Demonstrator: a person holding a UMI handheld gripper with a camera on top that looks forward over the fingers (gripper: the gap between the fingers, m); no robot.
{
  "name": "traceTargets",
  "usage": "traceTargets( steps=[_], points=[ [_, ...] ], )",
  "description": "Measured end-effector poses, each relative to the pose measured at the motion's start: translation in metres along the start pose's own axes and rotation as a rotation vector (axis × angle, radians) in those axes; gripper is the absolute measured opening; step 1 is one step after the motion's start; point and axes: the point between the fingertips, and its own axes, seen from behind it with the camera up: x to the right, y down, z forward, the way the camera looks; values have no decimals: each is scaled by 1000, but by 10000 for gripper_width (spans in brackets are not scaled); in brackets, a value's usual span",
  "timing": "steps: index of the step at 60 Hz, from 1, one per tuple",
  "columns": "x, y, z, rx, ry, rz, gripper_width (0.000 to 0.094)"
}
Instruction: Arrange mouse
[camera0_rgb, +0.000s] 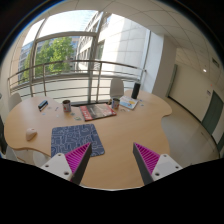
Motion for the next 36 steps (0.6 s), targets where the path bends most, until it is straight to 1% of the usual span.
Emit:
traceTargets(
  steps=[7,16,21,29,36],
  points=[
    [-2,12,-3,-17,27,-5,855],
    [-47,49,-12,-45,53,-3,849],
    [-85,75,-19,-62,46,-2,849],
    [-179,112,-18,-93,-42,4,851],
    [-274,126,-7,-108,-157,-16,852]
  ],
)
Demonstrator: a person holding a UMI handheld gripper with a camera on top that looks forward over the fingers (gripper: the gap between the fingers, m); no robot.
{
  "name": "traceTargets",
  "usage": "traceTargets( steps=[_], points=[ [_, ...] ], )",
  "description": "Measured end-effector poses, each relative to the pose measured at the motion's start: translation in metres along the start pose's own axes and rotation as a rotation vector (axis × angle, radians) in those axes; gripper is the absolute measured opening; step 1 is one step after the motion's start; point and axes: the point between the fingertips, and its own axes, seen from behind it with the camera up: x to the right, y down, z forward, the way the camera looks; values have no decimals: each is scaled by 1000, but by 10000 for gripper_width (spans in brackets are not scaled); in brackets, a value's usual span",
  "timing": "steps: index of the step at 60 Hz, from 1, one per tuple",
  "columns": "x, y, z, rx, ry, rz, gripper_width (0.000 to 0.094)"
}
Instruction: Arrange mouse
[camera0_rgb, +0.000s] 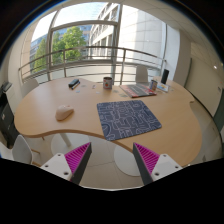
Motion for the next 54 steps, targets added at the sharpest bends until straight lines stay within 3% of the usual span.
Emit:
traceTargets(
  steps=[21,34,42,46,51,54],
  points=[
    [-222,-54,140,39,-289,-90,850],
    [-266,-71,210,-20,-328,-107,847],
    [-279,-87,225,-10,-336,-124,829],
    [-281,-93,234,4,-331,-151,755],
    [-283,-100,242,26,-328,-182,555],
    [-286,-102,244,37,-343,-189,532]
  ],
)
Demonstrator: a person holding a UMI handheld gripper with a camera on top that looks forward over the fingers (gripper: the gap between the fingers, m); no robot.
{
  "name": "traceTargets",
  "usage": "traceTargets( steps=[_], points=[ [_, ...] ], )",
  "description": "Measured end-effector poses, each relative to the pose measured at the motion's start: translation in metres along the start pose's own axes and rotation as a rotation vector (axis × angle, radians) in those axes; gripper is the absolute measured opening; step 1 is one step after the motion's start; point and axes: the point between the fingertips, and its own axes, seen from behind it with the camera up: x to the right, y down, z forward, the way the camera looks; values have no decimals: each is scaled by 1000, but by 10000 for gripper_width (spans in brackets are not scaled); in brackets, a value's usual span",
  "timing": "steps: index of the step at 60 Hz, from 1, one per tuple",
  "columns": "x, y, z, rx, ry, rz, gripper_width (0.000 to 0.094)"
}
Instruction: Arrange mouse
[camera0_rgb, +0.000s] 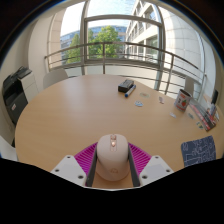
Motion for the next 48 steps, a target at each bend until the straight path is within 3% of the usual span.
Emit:
traceTargets(
  steps=[8,15,21,28,38,43,48],
  points=[
    [-2,-3,3,17,-29,-42,434],
    [-6,-10,-7,25,-49,-48,402],
    [-16,-47,-49,111,-78,-70,401],
    [-23,-123,-136,280,-132,-73,401],
    [45,-211,-241,484,-123,-14,399],
    [117,-213,-251,504,-61,24,398],
    [199,-191,-237,457,32,35,398]
  ],
)
